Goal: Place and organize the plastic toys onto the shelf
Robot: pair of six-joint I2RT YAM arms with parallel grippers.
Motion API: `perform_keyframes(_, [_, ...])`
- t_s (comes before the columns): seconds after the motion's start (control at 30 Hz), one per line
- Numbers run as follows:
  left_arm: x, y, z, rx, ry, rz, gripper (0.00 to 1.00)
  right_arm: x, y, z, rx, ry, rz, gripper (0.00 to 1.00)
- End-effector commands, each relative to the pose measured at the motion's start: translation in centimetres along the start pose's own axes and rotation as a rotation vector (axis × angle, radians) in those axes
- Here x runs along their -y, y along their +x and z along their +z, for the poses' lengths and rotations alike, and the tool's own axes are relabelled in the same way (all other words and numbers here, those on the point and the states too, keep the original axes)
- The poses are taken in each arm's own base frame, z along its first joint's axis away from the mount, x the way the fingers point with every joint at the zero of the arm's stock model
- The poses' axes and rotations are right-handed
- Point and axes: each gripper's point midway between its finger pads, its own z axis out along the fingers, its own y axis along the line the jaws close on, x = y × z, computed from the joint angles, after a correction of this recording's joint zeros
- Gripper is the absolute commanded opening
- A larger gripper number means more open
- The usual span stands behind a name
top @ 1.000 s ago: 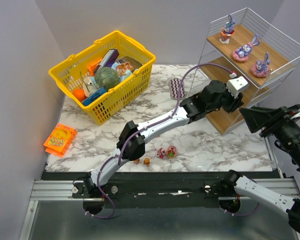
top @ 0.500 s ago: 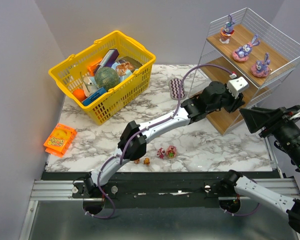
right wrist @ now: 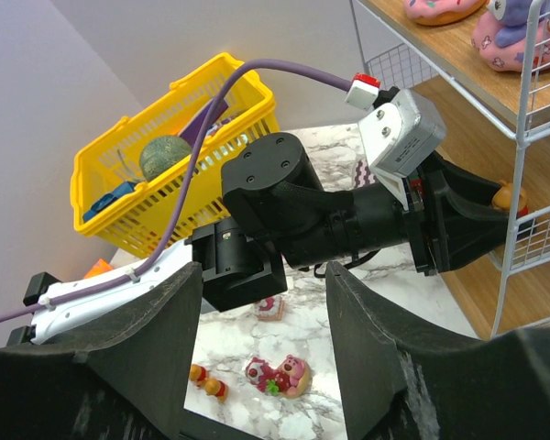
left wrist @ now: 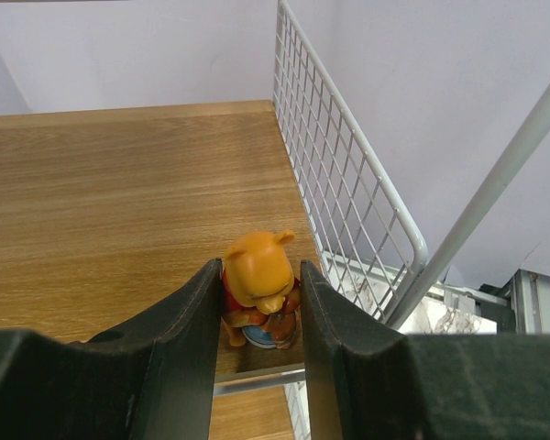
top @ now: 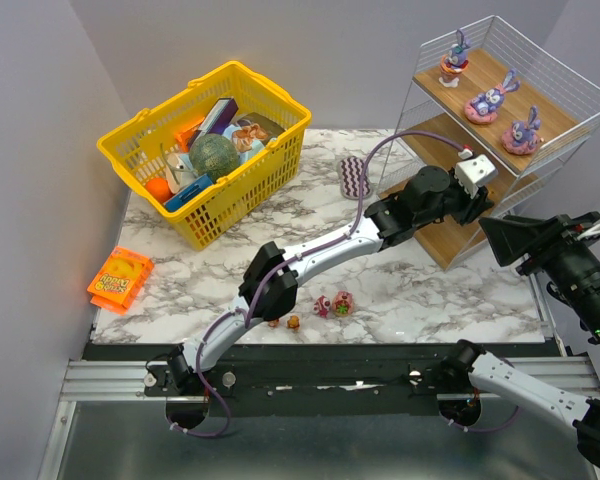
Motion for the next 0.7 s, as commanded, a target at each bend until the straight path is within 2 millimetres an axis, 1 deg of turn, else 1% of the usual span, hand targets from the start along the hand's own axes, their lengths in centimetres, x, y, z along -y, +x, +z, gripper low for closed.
perform_keyframes(0.0, [-1.3, 7.4, 0.3, -0.159, -0.042, -0.003, 0.26, 1.2, 0.5, -0.4, -0.009, 0.042, -0.035, 0.64])
perform_keyframes(0.1, [-1.4, 7.8, 0.3, -0.165, -0.045, -0.002, 0.30, 1.3, 0.6, -0.3, -0.011, 0.048, -0.037, 0.64])
perform_keyframes(0.13, [-1.4, 7.7, 0.3, -0.163, -0.045, -0.004, 0.32, 1.3, 0.6, -0.3, -0.011, 0.046, -0.039, 0.64])
perform_keyframes(0.17, [-1.5, 7.2, 0.5, -0.142, -0.045, -0.001, 0.36, 1.3, 0.7, -0.2, -0.013, 0.049, -0.039, 0.64])
perform_keyframes(0.23, [-1.4, 7.1, 0.5, -0.139, -0.045, -0.001, 0.40, 1.3, 0.7, -0.2, -0.013, 0.050, -0.042, 0.64])
perform_keyframes(0.33, [-1.4, 6.7, 0.3, -0.139, -0.043, 0.007, 0.49, 1.4, 0.7, -0.3, -0.011, 0.054, -0.042, 0.64])
perform_keyframes(0.37, [-1.4, 6.7, 0.2, -0.140, -0.045, 0.008, 0.57, 1.5, 0.6, -0.4, -0.008, 0.055, -0.039, 0.64])
perform_keyframes(0.47, [-1.4, 6.3, -0.2, -0.133, -0.045, 0.019, 0.66, 1.6, 0.7, -0.5, -0.015, 0.066, -0.031, 0.64])
perform_keyframes(0.63, [-1.4, 5.4, -0.8, -0.118, -0.051, 0.031, 0.75, 2.0, 1.0, -0.6, -0.017, 0.077, -0.025, 0.65])
perform_keyframes(0.67, [-1.4, 5.0, -1.0, -0.112, -0.052, 0.035, 0.77, 2.1, 1.0, -0.7, -0.014, 0.079, -0.024, 0.65])
